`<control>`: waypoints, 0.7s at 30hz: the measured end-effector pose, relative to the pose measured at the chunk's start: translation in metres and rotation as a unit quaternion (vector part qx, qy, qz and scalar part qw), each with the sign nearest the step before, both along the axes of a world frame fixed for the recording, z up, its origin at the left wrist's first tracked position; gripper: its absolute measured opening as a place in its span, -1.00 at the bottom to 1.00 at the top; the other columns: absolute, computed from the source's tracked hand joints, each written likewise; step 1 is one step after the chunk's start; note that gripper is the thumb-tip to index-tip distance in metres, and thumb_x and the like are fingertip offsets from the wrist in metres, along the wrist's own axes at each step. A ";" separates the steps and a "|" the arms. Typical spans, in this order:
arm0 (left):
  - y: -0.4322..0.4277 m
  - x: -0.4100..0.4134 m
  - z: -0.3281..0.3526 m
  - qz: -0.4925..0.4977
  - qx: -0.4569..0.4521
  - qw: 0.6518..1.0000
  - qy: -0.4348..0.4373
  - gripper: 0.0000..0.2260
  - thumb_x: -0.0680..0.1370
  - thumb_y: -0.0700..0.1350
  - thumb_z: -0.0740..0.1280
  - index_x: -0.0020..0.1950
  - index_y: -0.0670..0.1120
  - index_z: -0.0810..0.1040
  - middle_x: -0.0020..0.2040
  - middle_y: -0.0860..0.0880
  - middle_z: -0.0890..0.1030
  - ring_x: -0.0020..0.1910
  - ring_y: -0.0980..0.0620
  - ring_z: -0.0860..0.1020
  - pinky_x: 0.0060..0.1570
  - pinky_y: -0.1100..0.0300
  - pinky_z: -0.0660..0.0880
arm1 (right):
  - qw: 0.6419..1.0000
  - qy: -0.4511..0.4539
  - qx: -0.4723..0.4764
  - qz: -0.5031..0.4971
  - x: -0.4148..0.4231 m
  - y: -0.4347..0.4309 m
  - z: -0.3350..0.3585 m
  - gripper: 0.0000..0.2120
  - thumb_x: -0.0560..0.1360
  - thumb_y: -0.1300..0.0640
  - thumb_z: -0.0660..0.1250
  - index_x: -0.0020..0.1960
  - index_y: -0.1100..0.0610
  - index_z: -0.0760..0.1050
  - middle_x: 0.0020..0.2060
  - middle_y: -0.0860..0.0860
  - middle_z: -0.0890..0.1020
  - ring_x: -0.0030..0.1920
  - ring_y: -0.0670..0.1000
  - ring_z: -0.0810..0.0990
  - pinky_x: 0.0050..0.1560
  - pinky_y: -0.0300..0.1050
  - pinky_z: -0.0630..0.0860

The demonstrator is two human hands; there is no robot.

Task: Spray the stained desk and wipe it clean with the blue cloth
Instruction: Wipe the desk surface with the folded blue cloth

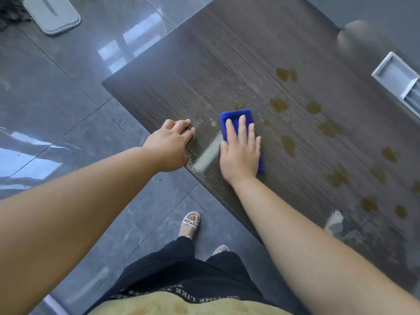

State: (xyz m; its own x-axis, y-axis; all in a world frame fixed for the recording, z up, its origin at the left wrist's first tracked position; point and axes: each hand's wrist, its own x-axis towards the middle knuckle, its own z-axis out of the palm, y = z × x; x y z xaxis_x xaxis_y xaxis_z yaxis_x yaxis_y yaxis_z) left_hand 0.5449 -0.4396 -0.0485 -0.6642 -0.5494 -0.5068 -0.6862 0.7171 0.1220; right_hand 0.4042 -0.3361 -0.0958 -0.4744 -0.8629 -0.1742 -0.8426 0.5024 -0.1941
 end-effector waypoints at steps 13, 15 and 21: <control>0.001 -0.002 0.001 0.008 0.000 1.000 -0.001 -0.33 0.56 0.11 0.25 0.54 -0.02 -0.01 0.55 -0.01 -0.04 0.47 -0.10 0.03 0.36 0.04 0.25 | 0.999 0.021 0.020 -0.017 -0.029 -0.044 -0.001 -0.48 0.64 -0.01 -0.01 0.54 -0.01 -0.10 0.54 0.06 -0.10 0.52 0.13 -0.11 0.47 0.11 -0.12; 0.001 -0.003 0.002 0.002 -0.004 1.000 -0.007 -0.34 0.56 0.11 0.24 0.55 -0.03 0.00 0.55 -0.02 -0.03 0.46 -0.11 0.04 0.37 0.07 0.23 | 0.999 0.009 0.024 0.021 -0.015 -0.047 0.000 -0.47 0.63 -0.03 -0.01 0.54 -0.01 -0.12 0.54 0.06 -0.12 0.52 0.13 -0.13 0.47 0.10 -0.14; 0.002 -0.004 0.001 0.005 -0.003 1.000 -0.002 -0.33 0.56 0.10 0.25 0.55 -0.03 0.00 0.55 -0.02 -0.03 0.46 -0.11 0.05 0.35 0.06 0.26 | 0.981 -0.008 -0.002 0.193 -0.024 0.031 -0.002 -0.51 0.57 -0.05 -0.01 0.48 0.00 0.21 0.50 0.07 0.18 0.48 0.18 0.14 0.43 0.10 -0.01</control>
State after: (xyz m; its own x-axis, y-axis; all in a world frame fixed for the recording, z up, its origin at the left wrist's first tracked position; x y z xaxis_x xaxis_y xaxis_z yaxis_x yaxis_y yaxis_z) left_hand 0.5414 -0.4379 -0.0477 -0.6574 -0.5590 -0.5053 -0.6934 0.7113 0.1153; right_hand 0.3797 -0.3054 -0.0980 -0.1101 -0.9785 -0.1742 -0.9668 0.1461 -0.2095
